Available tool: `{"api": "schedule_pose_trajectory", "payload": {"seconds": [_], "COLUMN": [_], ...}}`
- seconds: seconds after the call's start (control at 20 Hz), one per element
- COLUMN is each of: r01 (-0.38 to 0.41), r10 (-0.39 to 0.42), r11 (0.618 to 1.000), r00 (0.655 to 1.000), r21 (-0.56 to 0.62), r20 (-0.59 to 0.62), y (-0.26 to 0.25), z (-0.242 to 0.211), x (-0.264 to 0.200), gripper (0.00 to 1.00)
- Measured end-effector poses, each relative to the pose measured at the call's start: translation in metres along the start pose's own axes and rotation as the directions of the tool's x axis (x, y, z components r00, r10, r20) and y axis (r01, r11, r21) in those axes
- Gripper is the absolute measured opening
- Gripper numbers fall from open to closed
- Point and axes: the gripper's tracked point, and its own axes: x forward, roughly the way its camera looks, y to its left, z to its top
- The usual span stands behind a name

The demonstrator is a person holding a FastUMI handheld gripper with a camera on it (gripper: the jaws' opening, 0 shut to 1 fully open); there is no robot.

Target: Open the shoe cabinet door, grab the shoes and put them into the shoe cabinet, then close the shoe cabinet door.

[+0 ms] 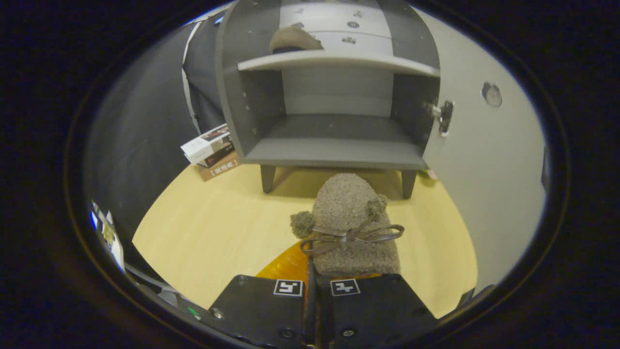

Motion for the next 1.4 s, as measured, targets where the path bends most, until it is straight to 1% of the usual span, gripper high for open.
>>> {"api": "schedule_pose_trajectory", "payload": {"seconds": [0.2,0.35,0.5,0.6,0.75,0.9,1.1,1.25,1.4], "r01": [-0.005,-0.002,0.018,0.016,0.011,0.025,0.015,0.032,0.051], "r10": [0.006,0.005,-0.009,-0.006,-0.002,-0.001,0.004,-0.011,-0.019], "r11": [1.000,1.000,0.999,0.999,1.000,0.998,0.999,0.999,0.997], "r00": [0.994,0.980,0.960,0.952,0.939,0.922,0.906,0.897,0.896], "r21": [-0.014,-0.017,-0.029,-0.030,-0.025,-0.059,-0.040,-0.040,-0.062], "r20": [0.105,0.197,0.280,0.305,0.344,0.388,0.424,0.443,0.443], "y": [0.002,-0.001,-0.003,-0.002,0.000,-0.001,0.000,-0.005,-0.006], "z": [0.065,0.120,0.168,0.192,0.233,0.273,0.326,0.357,0.381], "x": [-0.043,-0.074,-0.090,-0.094,-0.094,-0.089,-0.066,-0.043,-0.018], "gripper": [0.08,0.08,0.08,0.08,0.08,0.08,0.08,0.08,0.08]}}
